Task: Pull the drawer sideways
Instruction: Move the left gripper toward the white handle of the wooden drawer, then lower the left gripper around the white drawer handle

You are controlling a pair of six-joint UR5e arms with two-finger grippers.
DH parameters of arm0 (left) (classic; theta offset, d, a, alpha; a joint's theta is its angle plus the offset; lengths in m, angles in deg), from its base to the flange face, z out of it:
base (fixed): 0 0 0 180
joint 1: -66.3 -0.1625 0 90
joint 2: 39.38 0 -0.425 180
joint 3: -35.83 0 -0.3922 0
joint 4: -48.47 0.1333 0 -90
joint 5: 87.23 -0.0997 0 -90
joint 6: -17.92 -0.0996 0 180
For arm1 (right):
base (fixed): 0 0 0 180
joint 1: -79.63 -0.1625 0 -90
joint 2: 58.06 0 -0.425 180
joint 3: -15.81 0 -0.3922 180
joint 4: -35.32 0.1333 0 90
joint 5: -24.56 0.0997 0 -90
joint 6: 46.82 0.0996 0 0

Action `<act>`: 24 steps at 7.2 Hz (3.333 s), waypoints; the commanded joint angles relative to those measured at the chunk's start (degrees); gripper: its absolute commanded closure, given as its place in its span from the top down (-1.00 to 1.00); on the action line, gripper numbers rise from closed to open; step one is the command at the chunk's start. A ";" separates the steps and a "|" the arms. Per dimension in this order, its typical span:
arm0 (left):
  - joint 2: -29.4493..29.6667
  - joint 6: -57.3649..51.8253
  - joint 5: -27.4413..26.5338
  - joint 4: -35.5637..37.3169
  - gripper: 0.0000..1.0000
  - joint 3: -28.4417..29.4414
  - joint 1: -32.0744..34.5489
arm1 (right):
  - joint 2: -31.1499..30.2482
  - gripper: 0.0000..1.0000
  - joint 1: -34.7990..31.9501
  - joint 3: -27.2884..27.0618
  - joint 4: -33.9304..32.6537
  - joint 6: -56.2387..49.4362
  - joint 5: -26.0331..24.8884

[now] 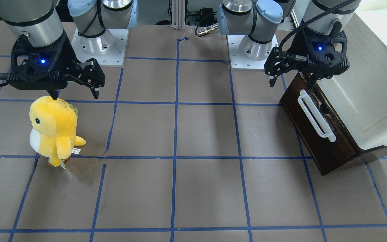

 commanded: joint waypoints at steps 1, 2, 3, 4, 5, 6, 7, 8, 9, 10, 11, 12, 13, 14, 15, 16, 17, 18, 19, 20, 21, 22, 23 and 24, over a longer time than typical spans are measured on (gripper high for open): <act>0.89 -0.87 0.08 2.02 1.00 -0.18 -0.21 | 0.00 1.00 0.00 0.00 0.00 0.00 0.07; 1.42 -0.62 0.43 2.12 1.00 -0.10 -0.74 | 0.00 1.00 0.00 0.00 0.00 0.00 -0.02; 1.68 0.42 -0.35 2.03 1.00 -0.19 -0.74 | 0.00 1.00 0.00 0.00 0.00 0.00 -0.02; 3.34 2.26 -0.45 2.21 1.00 -0.79 -0.65 | 0.00 1.00 0.00 0.00 0.00 0.00 -0.02; 4.66 7.67 -3.15 2.38 1.00 -2.72 -0.39 | 0.00 1.00 0.00 0.00 0.00 0.00 0.07; 6.33 10.08 -5.52 4.91 1.00 -3.95 0.13 | 0.00 1.00 0.00 0.00 0.00 0.00 0.07; 8.17 10.62 -12.25 6.59 1.00 -4.31 1.62 | 0.00 1.00 0.00 0.00 0.00 0.00 0.07; 9.93 14.54 -24.32 6.78 1.00 -6.32 3.89 | 0.00 1.00 0.00 0.00 0.00 0.00 -0.02; 11.25 21.46 -27.05 6.95 1.00 -9.12 4.44 | 0.00 1.00 0.00 0.00 0.00 -0.08 0.07; 13.35 24.40 -27.34 8.61 1.00 -9.93 4.36 | 0.00 1.00 0.00 0.00 0.00 0.00 -0.02; 15.81 25.21 -29.78 10.54 1.00 -10.46 4.36 | 0.00 1.00 0.00 0.00 0.00 0.00 0.07; 18.19 25.91 -34.07 11.86 0.96 -10.38 4.36 | 0.00 1.00 0.00 0.00 0.00 0.00 0.07; 19.43 25.49 -36.29 11.79 0.95 -10.47 4.36 | 0.00 1.00 0.00 0.00 0.00 0.00 -0.02; 20.31 25.57 -38.48 11.79 0.76 -10.47 4.10 | 0.00 1.00 0.00 0.00 0.00 0.00 0.07; 20.58 25.66 -40.25 11.53 0.69 -10.73 3.66 | 0.00 1.00 0.00 0.00 0.00 0.00 0.07; 20.58 25.92 -40.26 11.70 0.69 -11.86 2.52 | 0.00 1.00 0.00 0.00 0.00 0.00 0.07; 20.67 26.01 -40.61 11.88 0.69 -12.92 1.90 | 0.00 1.00 0.00 0.00 0.00 0.00 0.07; 20.76 26.62 -40.70 11.88 0.69 -13.10 1.90 | 0.00 1.00 0.00 0.00 0.00 0.00 -0.02; 21.19 27.06 -40.70 11.88 0.66 -13.19 1.90 | 0.00 1.00 0.00 0.00 0.00 -0.08 0.07; 21.28 27.06 -40.79 11.79 0.58 -13.45 1.90 | 0.00 1.00 0.00 0.00 0.00 -0.09 -0.02; 21.20 27.85 -40.79 11.79 0.51 -13.72 1.63 | 0.00 1.00 0.00 0.00 0.00 0.00 -0.02; 21.20 28.55 -40.70 11.44 0.50 -13.98 1.63 | 0.00 1.00 0.00 0.00 0.00 0.00 0.07; 20.94 28.38 -40.79 11.44 0.40 -14.42 1.55 | 0.00 1.00 0.00 0.00 0.00 0.00 -0.02; 21.02 29.25 -40.79 11.44 0.40 -14.60 1.46 | 0.00 1.00 0.00 0.00 0.00 0.00 0.07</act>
